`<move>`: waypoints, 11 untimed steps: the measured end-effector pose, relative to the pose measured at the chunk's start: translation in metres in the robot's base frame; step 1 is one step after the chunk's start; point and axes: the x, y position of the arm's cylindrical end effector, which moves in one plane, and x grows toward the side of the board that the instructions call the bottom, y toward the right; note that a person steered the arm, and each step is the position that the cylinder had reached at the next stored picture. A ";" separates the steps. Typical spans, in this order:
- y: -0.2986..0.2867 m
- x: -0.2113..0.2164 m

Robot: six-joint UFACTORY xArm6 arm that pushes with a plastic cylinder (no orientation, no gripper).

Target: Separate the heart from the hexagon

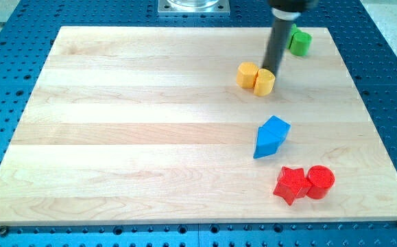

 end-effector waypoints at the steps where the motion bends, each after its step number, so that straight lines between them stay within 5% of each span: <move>1: -0.019 -0.029; 3: -0.026 -0.039; 5: 0.000 0.013; 8: -0.006 0.001; 11: 0.024 0.042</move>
